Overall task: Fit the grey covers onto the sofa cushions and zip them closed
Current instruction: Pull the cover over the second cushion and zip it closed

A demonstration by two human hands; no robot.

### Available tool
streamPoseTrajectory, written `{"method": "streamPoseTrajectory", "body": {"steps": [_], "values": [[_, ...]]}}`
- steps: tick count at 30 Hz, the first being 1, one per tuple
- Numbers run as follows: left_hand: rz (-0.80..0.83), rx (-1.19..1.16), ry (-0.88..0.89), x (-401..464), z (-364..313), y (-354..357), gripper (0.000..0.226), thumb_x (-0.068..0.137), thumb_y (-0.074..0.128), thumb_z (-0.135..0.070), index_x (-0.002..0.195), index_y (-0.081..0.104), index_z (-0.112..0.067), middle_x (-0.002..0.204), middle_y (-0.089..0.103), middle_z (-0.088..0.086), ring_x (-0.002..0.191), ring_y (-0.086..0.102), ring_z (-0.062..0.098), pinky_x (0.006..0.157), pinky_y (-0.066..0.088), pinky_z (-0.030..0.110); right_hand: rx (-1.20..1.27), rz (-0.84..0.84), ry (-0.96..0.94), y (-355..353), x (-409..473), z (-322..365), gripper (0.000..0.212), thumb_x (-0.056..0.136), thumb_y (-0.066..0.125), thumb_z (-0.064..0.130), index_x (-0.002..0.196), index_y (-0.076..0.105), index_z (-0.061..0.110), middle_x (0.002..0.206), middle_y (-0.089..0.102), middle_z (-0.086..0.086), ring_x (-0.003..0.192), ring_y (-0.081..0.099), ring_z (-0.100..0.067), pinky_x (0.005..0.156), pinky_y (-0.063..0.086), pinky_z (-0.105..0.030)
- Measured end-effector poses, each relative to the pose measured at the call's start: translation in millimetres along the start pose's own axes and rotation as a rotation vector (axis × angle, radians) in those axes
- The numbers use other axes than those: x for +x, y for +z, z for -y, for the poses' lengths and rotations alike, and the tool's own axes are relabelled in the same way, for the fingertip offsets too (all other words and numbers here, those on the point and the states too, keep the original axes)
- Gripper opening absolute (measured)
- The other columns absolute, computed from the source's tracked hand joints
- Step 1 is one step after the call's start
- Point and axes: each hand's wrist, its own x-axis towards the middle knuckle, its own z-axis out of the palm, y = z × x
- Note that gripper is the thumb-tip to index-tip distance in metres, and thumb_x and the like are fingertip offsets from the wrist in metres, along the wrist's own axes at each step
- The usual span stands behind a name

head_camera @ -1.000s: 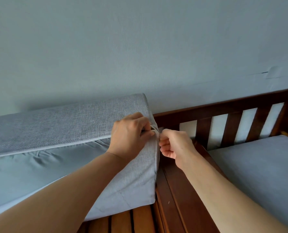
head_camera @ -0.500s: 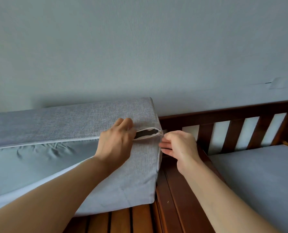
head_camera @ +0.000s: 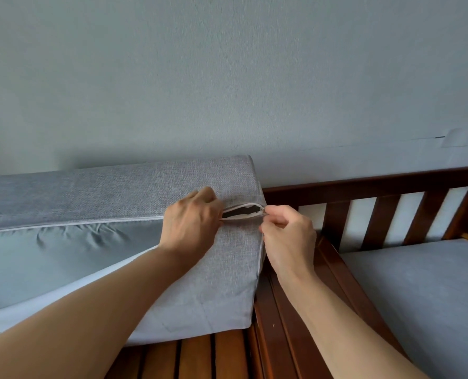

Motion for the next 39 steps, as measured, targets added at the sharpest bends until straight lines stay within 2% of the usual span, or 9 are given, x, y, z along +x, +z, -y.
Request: {"method": "streamPoseTrajectory", "body": {"steps": [5,10,16,20,22,24,27,32,39], "values": [[-0.012,-0.003,-0.011,1.1,1.5,2.3,0.029,0.055,0.087,-0.013,0.058,0.058,-0.015,0.067,0.056,0.000,0.055,0.059,0.026,0.037,0.040,0.027,0.032,0.027,0.032,7.4,2.4,7.7,0.032,0.074,0.053,-0.007,0.086,0.070,0.017,0.076,0.065,0.002,0.079,0.065,-0.018,0.080,0.054,-0.042],[-0.037,0.006,0.003,-6.4,6.9,0.6,0.025,0.054,0.083,-0.012,0.060,0.059,-0.015,0.079,0.058,0.000,0.070,0.059,0.024,0.042,0.028,0.023,-0.020,0.122,0.000,24.2,-6.4,13.1,0.035,0.076,0.047,-0.009,0.094,0.068,0.013,0.079,0.059,0.006,0.085,0.063,-0.020,0.083,0.053,-0.038],[-0.005,0.158,0.020,-52.6,67.5,-13.4,0.007,0.050,0.063,-0.015,0.057,0.060,-0.016,0.107,0.060,0.008,0.095,0.045,0.027,0.073,0.039,0.039,-0.027,0.148,0.000,46.4,-16.0,9.3,0.038,0.071,0.050,-0.006,0.080,0.059,0.030,0.088,0.055,-0.001,0.079,0.061,-0.024,0.074,0.052,-0.038],[0.010,0.257,-0.069,-82.4,119.2,-32.2,0.005,0.054,0.059,-0.015,0.055,0.064,-0.015,0.111,0.061,0.009,0.101,0.044,0.027,0.086,0.035,0.053,-0.008,0.201,0.053,57.4,-21.6,17.5,0.032,0.074,0.053,-0.007,0.089,0.060,0.021,0.072,0.044,0.004,0.060,0.048,-0.013,0.049,0.041,-0.023],[-0.017,0.254,-0.070,-88.5,140.0,-38.5,0.010,0.060,0.057,-0.014,0.056,0.066,-0.016,0.102,0.065,0.007,0.096,0.052,0.027,0.087,0.037,0.055,0.007,0.212,0.067,67.3,-27.5,23.2,0.030,0.075,0.055,-0.007,0.094,0.060,0.016,0.070,0.041,0.002,0.056,0.044,-0.011,0.046,0.036,-0.019],[-0.052,0.238,-0.027,-88.3,151.3,-39.5,0.022,0.068,0.048,-0.019,0.058,0.068,-0.017,0.091,0.066,0.004,0.082,0.062,0.027,0.086,0.040,0.048,0.024,0.237,0.083,83.6,-38.2,30.3,0.029,0.075,0.056,-0.006,0.094,0.060,0.016,0.066,0.043,0.003,0.053,0.044,-0.010,0.045,0.036,-0.016],[-0.098,0.159,-0.006,-86.7,157.4,-38.6,0.029,0.069,0.042,-0.024,0.058,0.068,-0.019,0.082,0.065,0.002,0.072,0.063,0.025,0.084,0.031,0.038,0.074,0.299,0.104,121.1,-59.9,43.6,0.028,0.074,0.057,-0.008,0.093,0.061,0.013,0.054,0.042,0.005,0.044,0.042,-0.005,0.046,0.035,-0.019],[-0.042,0.169,0.043,-106.2,191.5,-47.8,0.018,0.060,0.046,-0.018,0.057,0.064,-0.016,0.089,0.062,0.003,0.079,0.059,0.026,0.085,0.039,0.046,0.145,0.351,0.128,187.3,-98.9,65.4,0.030,0.073,0.056,-0.011,0.092,0.060,0.010,0.047,0.039,0.007,0.038,0.037,-0.006,0.041,0.034,-0.017],[0.005,0.229,-0.117,-165.7,293.3,-82.6,0.009,0.049,0.057,-0.018,0.053,0.065,-0.015,0.095,0.061,0.004,0.091,0.043,0.023,0.085,0.032,0.048,0.181,0.434,0.154,263.2,-142.6,93.1,0.030,0.073,0.056,-0.013,0.087,0.060,0.013,0.049,0.037,0.004,0.043,0.035,-0.011,0.041,0.032,-0.016]]}}
